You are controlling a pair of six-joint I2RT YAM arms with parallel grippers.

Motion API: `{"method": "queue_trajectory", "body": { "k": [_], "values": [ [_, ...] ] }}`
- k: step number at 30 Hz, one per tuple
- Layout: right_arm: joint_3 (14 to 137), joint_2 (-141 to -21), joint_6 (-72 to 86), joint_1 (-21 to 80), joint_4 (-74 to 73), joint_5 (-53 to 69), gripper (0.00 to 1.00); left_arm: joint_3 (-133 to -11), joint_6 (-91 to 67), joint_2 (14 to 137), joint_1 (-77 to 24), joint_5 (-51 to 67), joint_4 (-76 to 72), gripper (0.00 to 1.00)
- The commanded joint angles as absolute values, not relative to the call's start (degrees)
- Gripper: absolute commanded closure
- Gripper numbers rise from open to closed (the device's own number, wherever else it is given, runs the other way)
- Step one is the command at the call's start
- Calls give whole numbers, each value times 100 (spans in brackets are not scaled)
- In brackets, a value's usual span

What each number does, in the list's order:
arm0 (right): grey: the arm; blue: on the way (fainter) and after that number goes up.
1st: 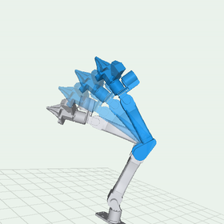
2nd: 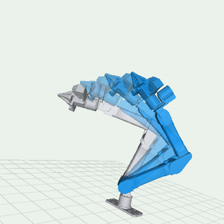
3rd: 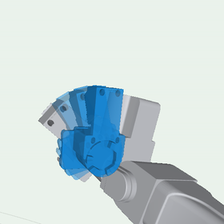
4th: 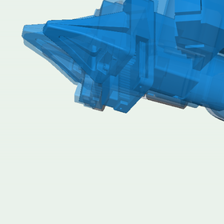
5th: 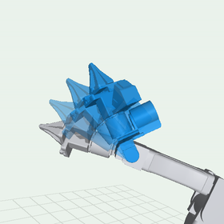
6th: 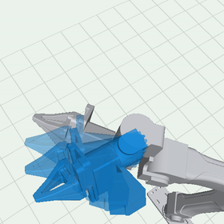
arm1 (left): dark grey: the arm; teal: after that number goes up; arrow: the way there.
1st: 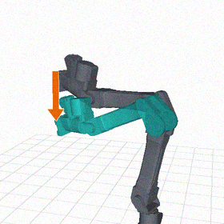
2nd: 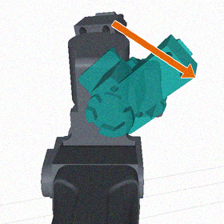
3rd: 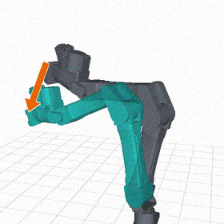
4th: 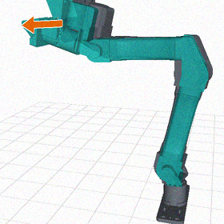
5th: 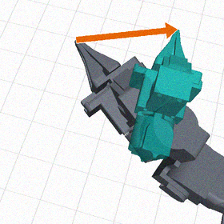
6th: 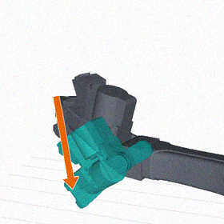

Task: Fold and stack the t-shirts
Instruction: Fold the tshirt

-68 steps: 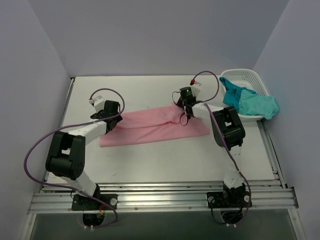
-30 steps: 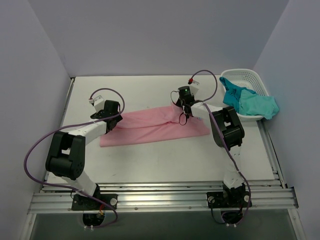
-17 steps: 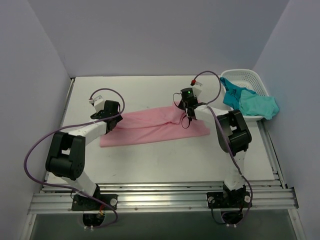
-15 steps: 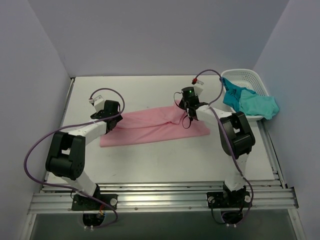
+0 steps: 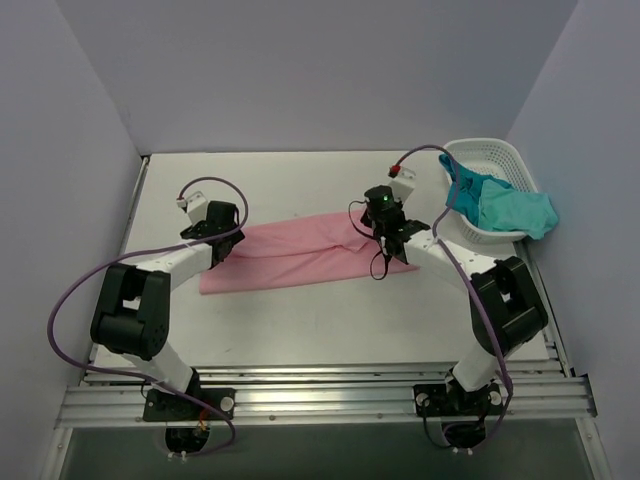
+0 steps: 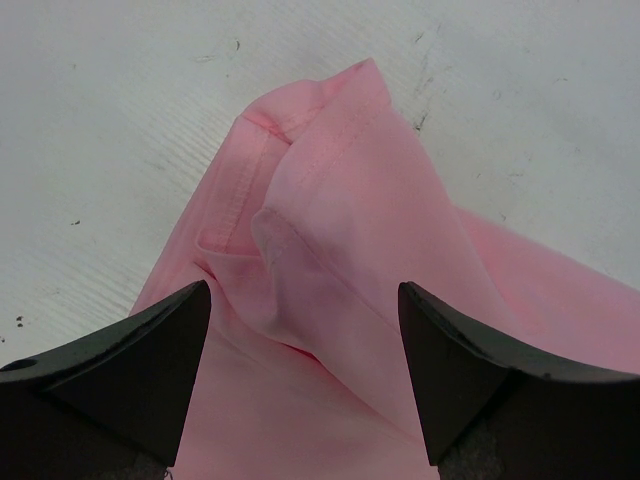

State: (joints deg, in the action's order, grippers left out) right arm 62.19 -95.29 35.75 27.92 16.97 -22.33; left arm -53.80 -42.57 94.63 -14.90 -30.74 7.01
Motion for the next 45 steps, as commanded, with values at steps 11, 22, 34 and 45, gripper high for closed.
{"method": "queue_trajectory", "body": {
  "k": [11,22,34,45],
  "values": [
    [5423,-9018,4315,3551,703,-3524,100,-5317,-4148,9202,-1441,-2971,404,16],
    [5072,-9158,4825,3542,483,-3911,100,-5273,-4122,9167,-1433,-2936,352,16],
    [4237,-9044,5783,3226,606,-3841,100,-5265,-4104,9167,-1433,-2909,334,16],
    [4193,-9553,5976,2786,624,-3499,100,-5247,-4087,9149,-1433,-2909,325,16]
  ]
}}
